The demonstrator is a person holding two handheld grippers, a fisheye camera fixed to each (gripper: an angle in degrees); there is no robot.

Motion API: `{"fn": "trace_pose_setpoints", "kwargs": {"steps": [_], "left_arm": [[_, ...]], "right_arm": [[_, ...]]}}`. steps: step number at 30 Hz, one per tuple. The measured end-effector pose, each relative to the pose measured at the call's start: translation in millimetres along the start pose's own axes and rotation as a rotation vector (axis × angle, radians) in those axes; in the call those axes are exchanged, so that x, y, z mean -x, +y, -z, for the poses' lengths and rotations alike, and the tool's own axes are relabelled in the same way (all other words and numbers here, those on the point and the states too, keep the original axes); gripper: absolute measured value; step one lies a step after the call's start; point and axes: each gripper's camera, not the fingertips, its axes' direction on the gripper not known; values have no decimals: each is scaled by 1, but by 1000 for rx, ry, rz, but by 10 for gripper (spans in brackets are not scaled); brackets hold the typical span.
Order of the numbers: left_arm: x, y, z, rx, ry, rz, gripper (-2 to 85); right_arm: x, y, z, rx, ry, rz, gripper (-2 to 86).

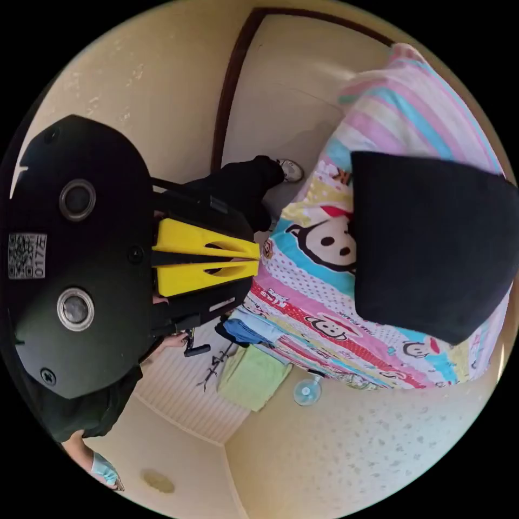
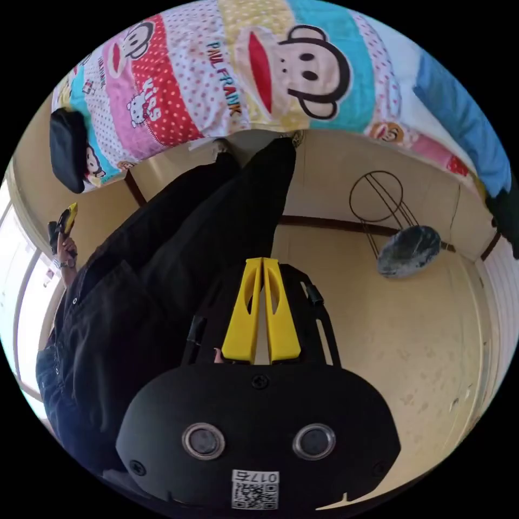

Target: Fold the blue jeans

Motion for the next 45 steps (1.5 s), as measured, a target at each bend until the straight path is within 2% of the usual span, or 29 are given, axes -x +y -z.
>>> {"fn": "trace_pose_setpoints", "kwargs": {"steps": [2,4,7,9,13,18,24,27,32,35,38,42,45], "left_arm": [[-39,-14,4,15,-145,-107,-10],[-91,-26,3,26,-343,-242,-10],[-145,-29,-16,16,-522,-363,-9],[-167,-28,-37,24,-565,-410,-9],[-205,-25,-117,115,-528,-489,-9],[-254,-7,-245,240,-522,-564,-10],[-354,41,-437,409,-505,-759,-8],[-403,63,-541,530,-450,-848,1],[-466,77,-678,502,-551,-859,91],[-491,75,-742,481,-577,-824,141],[-503,64,-802,525,-527,-809,136],[-498,31,-889,577,-586,-717,158],[-478,9,-941,585,-646,-642,147]], "right_arm": [[-29,48,-14,-71,-129,-61,5],[-47,78,-24,-148,-167,-118,5],[-74,118,-46,-239,-210,-207,5],[-89,135,-64,-259,-279,-234,4],[-124,165,-101,-266,-398,-271,4],[-173,203,-106,-393,-485,-249,3],[-260,231,-62,-503,-420,-137,4],[-307,252,-21,-644,-431,-69,7],[-369,273,53,-862,-480,92,31],[-389,265,94,-914,-469,149,66],[-400,252,125,-934,-433,174,106],[-411,235,142,-932,-455,208,117],[-417,218,135,-838,-493,183,105]]}}
